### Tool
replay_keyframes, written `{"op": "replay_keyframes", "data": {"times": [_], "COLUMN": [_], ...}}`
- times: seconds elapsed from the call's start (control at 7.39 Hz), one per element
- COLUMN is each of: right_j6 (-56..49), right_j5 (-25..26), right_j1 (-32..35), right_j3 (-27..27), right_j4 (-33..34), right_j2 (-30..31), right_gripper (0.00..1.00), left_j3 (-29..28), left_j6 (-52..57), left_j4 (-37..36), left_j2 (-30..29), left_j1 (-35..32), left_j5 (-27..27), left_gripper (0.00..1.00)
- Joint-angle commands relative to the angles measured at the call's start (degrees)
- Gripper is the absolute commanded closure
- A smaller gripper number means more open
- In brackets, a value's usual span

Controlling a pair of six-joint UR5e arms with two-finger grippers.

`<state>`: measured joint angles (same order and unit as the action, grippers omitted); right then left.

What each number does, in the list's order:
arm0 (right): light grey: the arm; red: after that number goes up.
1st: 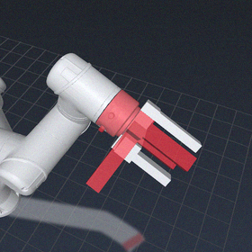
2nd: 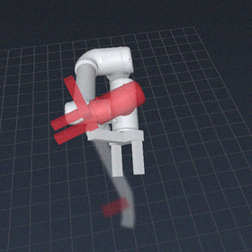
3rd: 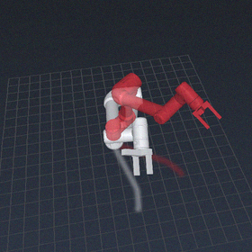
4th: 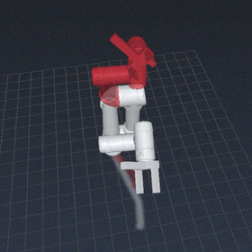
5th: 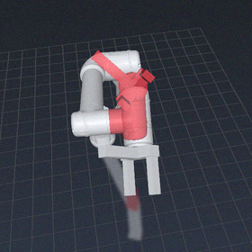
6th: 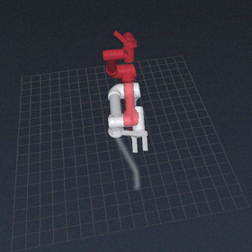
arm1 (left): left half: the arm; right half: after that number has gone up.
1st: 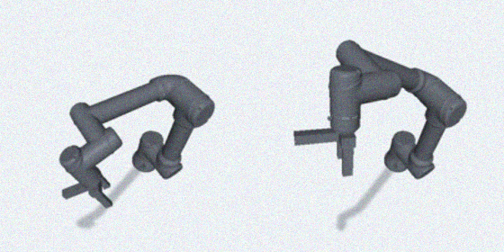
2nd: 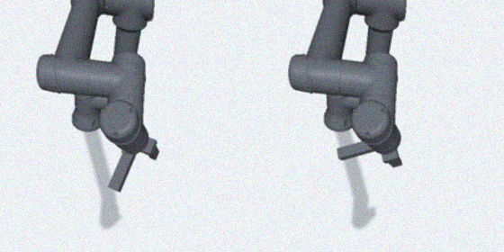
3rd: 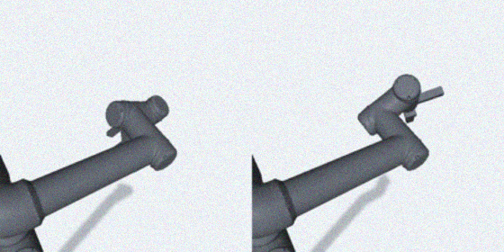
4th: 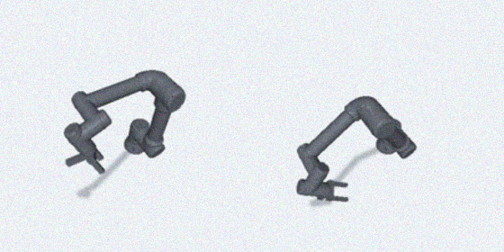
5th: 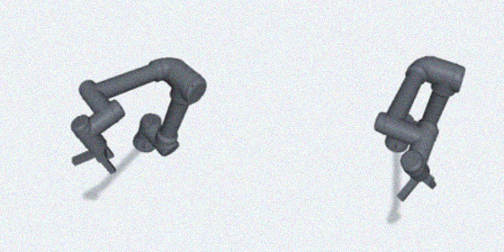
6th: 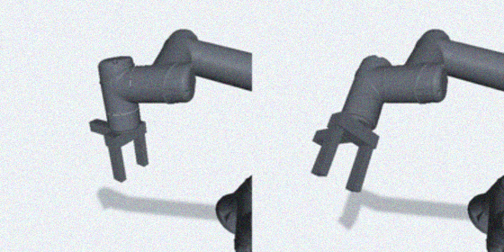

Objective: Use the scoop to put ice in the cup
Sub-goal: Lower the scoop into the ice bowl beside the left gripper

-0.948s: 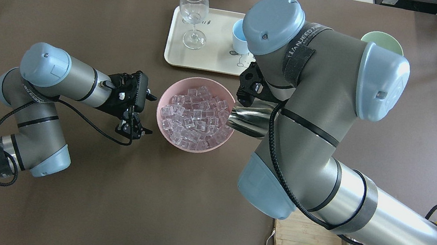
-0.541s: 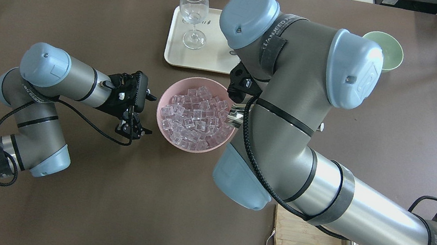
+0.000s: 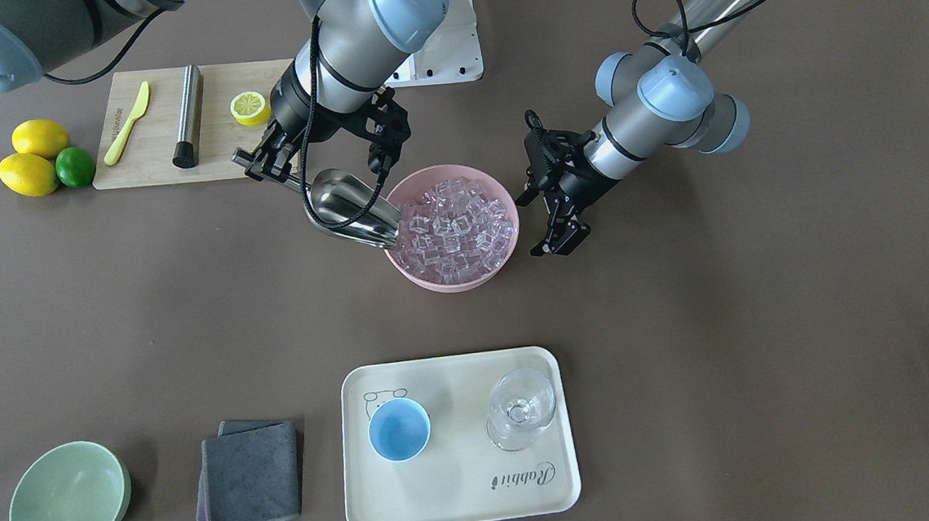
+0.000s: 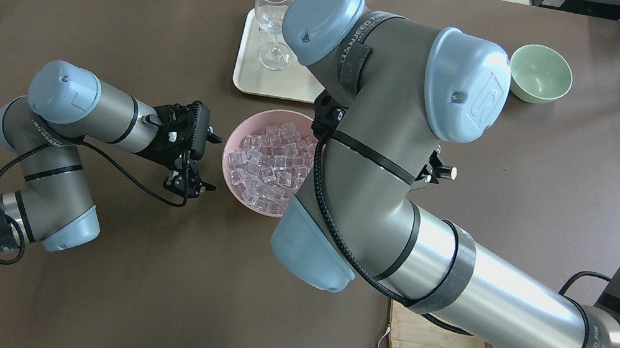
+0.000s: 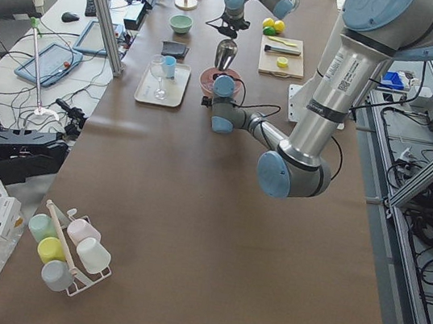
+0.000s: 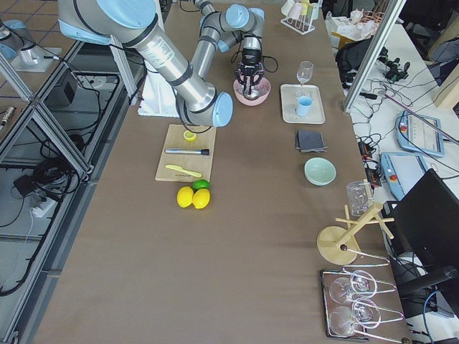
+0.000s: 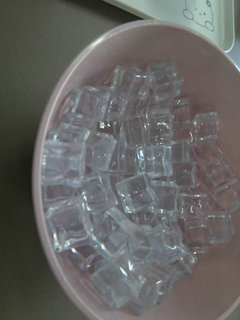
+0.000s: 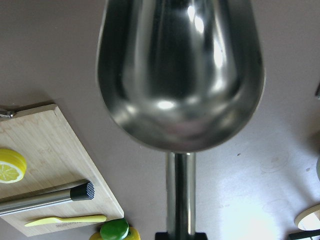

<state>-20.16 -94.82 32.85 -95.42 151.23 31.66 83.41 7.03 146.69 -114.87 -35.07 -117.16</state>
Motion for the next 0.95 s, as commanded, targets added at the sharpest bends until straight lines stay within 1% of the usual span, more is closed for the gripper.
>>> {"op": "replay_keyframes", "data": {"times": [0.0,0.54,0.68,0.81], "right_j6": [-0.3,-0.1,0.4,0.6], "right_j5": [1.0,1.6,1.6,1.6], "right_j1": [-0.4,-1.8,-2.5,-2.9], "right_j3": [4.4,9.5,10.8,11.1], "right_j4": [0.0,-0.9,-3.5,-3.7], "right_j2": [-2.7,-5.5,-5.6,-5.6], "right_gripper": [1.0,1.0,1.0,1.0], "left_j3": [0.0,-0.1,-0.2,-0.2], "left_j6": [0.0,0.0,0.0,0.0], "left_j4": [0.0,0.0,0.0,0.0], "left_j2": [0.0,0.0,0.0,0.0], "left_j1": [0.0,0.0,0.0,0.0], "left_j5": [0.0,0.0,0.0,0.0], "left_gripper": [0.02,0.02,0.02,0.02]}}
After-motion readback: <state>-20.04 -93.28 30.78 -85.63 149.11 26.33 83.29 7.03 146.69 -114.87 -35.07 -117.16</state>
